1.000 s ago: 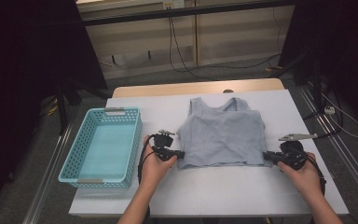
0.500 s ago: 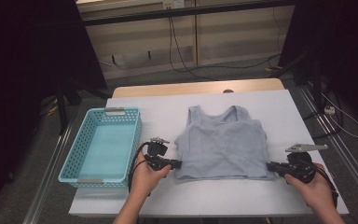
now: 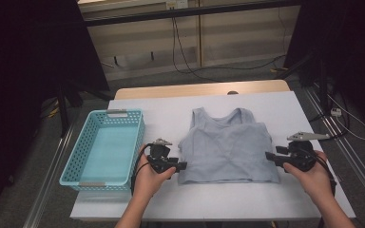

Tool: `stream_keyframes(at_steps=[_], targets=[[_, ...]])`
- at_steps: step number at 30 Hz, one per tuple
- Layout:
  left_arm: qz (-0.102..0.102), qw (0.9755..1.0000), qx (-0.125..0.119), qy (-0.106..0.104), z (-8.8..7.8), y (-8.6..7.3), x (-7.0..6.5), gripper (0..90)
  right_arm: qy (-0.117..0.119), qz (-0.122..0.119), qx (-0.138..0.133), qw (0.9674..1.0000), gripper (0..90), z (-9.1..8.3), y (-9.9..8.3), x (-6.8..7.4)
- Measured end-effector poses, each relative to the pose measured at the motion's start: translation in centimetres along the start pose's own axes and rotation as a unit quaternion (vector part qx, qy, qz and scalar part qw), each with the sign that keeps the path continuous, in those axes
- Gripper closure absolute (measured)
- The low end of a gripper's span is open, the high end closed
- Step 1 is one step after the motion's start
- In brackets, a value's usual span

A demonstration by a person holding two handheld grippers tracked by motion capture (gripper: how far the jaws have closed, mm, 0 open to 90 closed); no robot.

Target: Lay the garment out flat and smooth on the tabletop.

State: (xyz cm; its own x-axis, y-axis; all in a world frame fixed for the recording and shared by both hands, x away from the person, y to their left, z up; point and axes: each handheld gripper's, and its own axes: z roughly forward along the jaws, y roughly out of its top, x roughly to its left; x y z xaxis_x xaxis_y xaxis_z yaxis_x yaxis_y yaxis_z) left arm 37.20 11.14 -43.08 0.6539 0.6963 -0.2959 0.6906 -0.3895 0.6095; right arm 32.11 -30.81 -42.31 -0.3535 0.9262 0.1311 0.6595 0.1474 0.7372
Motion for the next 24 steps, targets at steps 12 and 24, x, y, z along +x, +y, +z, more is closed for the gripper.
stream_keyframes(at_steps=[12, 24], targets=[[0.014, 0.9998, -0.007, 0.013, 0.9, 0.1, 0.0, 24.5, -0.029, 0.01, -0.032, 0.999, 36.3, 2.9, 5.5, -0.9], [0.025, 0.9996, -0.008, 0.009, 1.1, 0.4, -0.4, 22.8, -0.032, 0.008, -0.038, 0.9987, 35.8, 5.9, 8.6, -0.3]])
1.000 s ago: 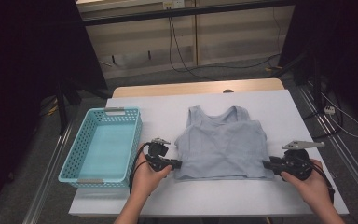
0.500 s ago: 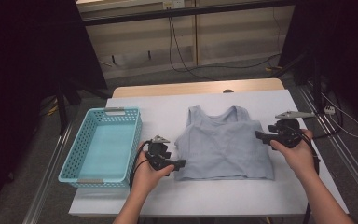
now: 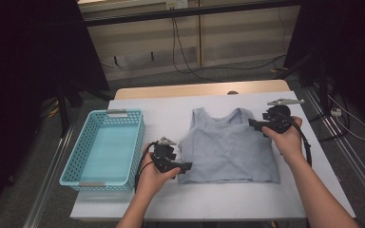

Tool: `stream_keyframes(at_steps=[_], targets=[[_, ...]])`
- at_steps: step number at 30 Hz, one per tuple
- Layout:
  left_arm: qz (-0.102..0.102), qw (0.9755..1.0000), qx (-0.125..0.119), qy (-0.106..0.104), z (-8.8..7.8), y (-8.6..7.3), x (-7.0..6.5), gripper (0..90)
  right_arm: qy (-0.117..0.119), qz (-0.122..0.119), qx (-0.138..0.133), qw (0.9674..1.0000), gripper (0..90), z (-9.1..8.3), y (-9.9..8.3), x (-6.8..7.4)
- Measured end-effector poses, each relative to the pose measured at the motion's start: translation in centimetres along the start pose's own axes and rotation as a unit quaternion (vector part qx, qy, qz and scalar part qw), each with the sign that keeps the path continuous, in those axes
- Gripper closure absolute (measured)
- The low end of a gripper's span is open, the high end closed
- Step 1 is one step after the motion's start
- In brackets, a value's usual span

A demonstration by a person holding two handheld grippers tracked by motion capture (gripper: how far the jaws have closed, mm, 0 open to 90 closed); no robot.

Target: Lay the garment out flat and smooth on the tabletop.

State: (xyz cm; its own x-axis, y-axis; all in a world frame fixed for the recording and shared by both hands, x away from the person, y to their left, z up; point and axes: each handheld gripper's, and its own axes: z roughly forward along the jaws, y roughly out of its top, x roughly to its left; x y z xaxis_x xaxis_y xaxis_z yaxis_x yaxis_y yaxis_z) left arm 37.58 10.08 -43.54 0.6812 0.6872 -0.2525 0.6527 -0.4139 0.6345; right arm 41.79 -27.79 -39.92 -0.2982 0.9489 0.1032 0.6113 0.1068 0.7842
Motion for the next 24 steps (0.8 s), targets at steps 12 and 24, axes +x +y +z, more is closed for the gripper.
stream_keyframes(at_steps=[12, 24], targets=[[0.005, 0.9999, -0.006, -0.013, -0.1, 0.4, -0.3, 23.4, -0.001, 0.012, 0.037, 0.9992, 55.9, 3.5, -0.2, 0.4], [0.005, 0.9998, -0.005, -0.018, 0.0, 0.4, -0.4, 24.0, -0.015, 0.008, 0.069, 0.9974, 51.3, 6.0, -0.8, 0.5]])
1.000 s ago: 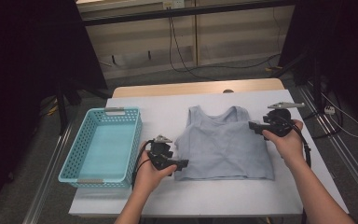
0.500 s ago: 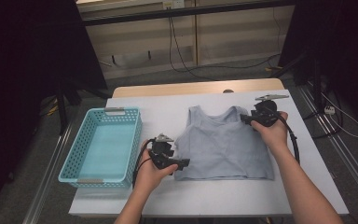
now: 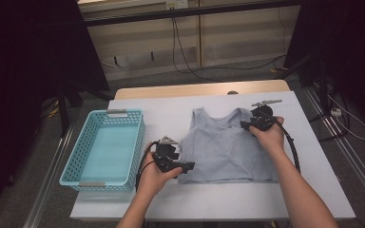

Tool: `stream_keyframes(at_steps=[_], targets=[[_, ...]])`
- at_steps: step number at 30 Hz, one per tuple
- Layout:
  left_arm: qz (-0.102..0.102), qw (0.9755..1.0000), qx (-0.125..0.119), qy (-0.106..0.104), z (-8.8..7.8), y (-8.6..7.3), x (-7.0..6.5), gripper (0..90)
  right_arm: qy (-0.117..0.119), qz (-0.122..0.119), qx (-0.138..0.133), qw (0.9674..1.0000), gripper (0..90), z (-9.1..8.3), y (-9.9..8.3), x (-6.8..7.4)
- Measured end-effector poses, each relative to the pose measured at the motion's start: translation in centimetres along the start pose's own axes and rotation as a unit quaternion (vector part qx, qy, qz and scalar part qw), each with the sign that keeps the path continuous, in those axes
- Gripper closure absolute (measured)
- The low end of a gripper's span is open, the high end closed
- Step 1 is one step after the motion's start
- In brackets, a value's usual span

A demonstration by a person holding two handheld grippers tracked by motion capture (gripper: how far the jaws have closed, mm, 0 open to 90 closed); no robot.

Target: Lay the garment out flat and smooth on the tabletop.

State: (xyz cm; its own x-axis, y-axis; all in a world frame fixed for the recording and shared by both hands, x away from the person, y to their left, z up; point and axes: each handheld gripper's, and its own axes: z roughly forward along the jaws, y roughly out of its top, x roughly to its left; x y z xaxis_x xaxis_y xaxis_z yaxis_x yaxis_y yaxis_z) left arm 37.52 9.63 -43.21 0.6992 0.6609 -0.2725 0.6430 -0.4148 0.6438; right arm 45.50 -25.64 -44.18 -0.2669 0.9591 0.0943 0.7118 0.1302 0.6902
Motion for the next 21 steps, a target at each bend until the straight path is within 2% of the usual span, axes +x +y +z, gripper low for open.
stream_keyframes(at_steps=[3, 5, 7, 8, 9, 10, 11, 15, 21], targets=[[0.0, 1.0, -0.001, -0.001, 0.0, 0.0, 0.0, 24.1, -0.003, 0.006, 0.006, 1.0, 51.4, 0.8, -0.3, -0.2], [0.0, 1.0, 0.0, 0.0, 0.0, 0.0, 0.1, 24.0, -0.004, 0.009, 0.011, 0.9999, 55.6, 1.3, -0.5, -0.2], [0.0, 1.0, 0.0, 0.0, 0.0, 0.0, 0.0, 24.1, -0.011, 0.001, 0.009, 0.9999, 58.6, 1.4, -0.5, 0.0], [0.0, 1.0, 0.0, 0.0, 0.1, 0.0, 0.0, 24.2, -0.013, -0.004, 0.011, 0.9999, 62.4, 1.4, -0.4, 0.2], [0.001, 1.0, 0.0, 0.0, 0.1, 0.0, 0.0, 24.3, -0.012, -0.007, 0.013, 0.9998, 70.3, 1.4, -0.3, 0.2], [0.001, 1.0, 0.0, 0.0, 0.1, 0.0, -0.1, 24.3, -0.002, -0.008, 0.014, 0.9999, 80.2, 1.4, -0.3, 0.2], [0.002, 1.0, 0.0, -0.001, 0.1, 0.0, -0.1, 24.3, 0.009, -0.008, 0.014, 0.9998, 82.9, 1.4, -0.3, 0.3], [0.001, 1.0, -0.002, -0.002, 0.0, 0.0, -0.2, 24.6, 0.004, -0.021, 0.02, 0.9996, 84.3, 1.3, 0.0, 0.7], [0.002, 1.0, -0.002, 0.002, 0.0, 0.0, -0.1, 25.0, 0.019, -0.004, 0.0, 0.9998, 84.1, 0.0, 1.0, 0.7]])
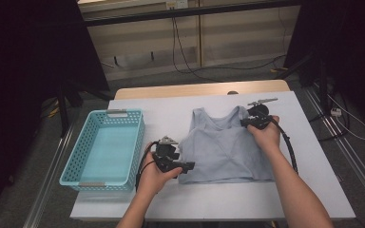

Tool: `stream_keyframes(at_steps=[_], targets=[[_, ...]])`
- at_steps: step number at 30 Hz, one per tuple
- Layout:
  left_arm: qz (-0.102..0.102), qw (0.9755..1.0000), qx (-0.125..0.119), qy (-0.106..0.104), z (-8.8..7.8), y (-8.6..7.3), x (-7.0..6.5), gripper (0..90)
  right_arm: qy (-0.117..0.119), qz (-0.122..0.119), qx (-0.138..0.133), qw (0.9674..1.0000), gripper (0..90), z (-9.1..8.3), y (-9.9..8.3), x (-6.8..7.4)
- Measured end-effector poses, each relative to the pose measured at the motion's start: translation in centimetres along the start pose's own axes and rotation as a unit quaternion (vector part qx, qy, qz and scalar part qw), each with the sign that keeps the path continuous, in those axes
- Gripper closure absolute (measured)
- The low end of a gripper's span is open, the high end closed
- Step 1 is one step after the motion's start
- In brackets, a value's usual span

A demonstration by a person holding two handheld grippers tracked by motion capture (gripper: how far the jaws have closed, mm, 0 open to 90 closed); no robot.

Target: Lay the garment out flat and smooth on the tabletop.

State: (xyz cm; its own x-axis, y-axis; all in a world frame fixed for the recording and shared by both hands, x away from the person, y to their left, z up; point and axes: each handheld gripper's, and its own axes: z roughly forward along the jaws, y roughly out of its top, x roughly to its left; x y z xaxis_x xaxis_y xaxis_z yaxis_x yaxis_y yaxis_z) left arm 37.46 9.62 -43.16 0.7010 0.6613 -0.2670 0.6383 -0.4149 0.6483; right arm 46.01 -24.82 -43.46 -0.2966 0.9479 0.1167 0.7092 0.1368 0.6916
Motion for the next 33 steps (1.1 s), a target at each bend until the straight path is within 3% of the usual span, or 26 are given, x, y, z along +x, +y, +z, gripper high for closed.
stream_keyframes(at_steps=[6, 13, 15, 20, 21, 24, 33], targets=[[0.0, 1.0, 0.0, 0.002, -0.1, 0.0, 0.0, 25.3, -0.006, -0.017, -0.013, 0.9998, 83.7, -0.3, 1.2, 0.8], [-0.001, 1.0, -0.002, 0.0, -0.1, -0.1, 0.0, 25.7, -0.006, -0.018, -0.024, 0.9995, 84.0, 0.2, 2.0, 1.0], [-0.004, 1.0, -0.003, -0.001, -0.1, -0.1, 0.1, 25.9, -0.013, -0.014, -0.024, 0.9995, 84.3, 0.4, 2.1, 1.0], [-0.003, 1.0, -0.003, 0.0, -0.3, -0.1, 0.3, 25.9, -0.07, -0.013, -0.034, 0.9969, 87.6, 0.4, 2.1, 0.4], [-0.004, 1.0, -0.003, -0.001, -0.3, -0.1, 0.3, 26.0, -0.073, -0.011, -0.029, 0.9969, 87.6, 0.4, 2.1, 0.3], [-0.003, 1.0, -0.003, 0.0, -0.4, -0.1, 0.3, 26.1, -0.047, 0.008, -0.03, 0.9984, 88.1, 0.2, 2.1, 0.0], [-0.004, 1.0, -0.002, -0.001, -0.2, -0.1, 0.1, 26.2, -0.002, -0.009, -0.028, 0.9996, 88.2, 1.3, 2.5, 2.2]])
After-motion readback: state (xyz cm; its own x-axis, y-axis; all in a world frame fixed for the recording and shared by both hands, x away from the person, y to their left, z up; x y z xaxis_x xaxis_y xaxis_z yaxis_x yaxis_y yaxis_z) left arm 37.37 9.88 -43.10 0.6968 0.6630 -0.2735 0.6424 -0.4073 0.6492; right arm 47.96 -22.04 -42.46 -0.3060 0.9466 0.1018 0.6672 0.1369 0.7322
